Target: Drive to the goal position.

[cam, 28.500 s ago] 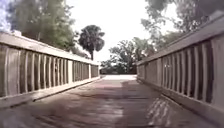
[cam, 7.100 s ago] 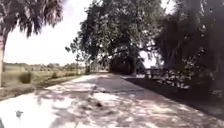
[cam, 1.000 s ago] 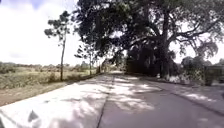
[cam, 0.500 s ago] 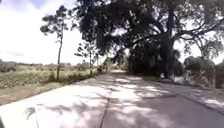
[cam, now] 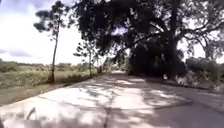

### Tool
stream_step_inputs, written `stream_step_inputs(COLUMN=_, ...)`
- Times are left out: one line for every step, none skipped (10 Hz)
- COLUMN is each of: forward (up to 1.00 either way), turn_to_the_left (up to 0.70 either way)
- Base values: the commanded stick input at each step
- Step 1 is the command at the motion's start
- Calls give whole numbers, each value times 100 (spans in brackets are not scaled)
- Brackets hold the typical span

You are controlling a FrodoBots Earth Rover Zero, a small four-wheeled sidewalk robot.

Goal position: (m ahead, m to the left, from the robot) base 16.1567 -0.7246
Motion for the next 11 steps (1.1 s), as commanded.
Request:
stream_step_inputs(forward=100, turn_to_the_left=0)
stream_step_inputs(forward=100, turn_to_the_left=0)
stream_step_inputs(forward=100, turn_to_the_left=0)
stream_step_inputs(forward=100, turn_to_the_left=0)
stream_step_inputs(forward=100, turn_to_the_left=0)
stream_step_inputs(forward=100, turn_to_the_left=-12)
stream_step_inputs(forward=100, turn_to_the_left=-26)
stream_step_inputs(forward=100, turn_to_the_left=-39)
stream_step_inputs(forward=100, turn_to_the_left=0)
stream_step_inputs(forward=100, turn_to_the_left=0)
stream_step_inputs(forward=100, turn_to_the_left=0)
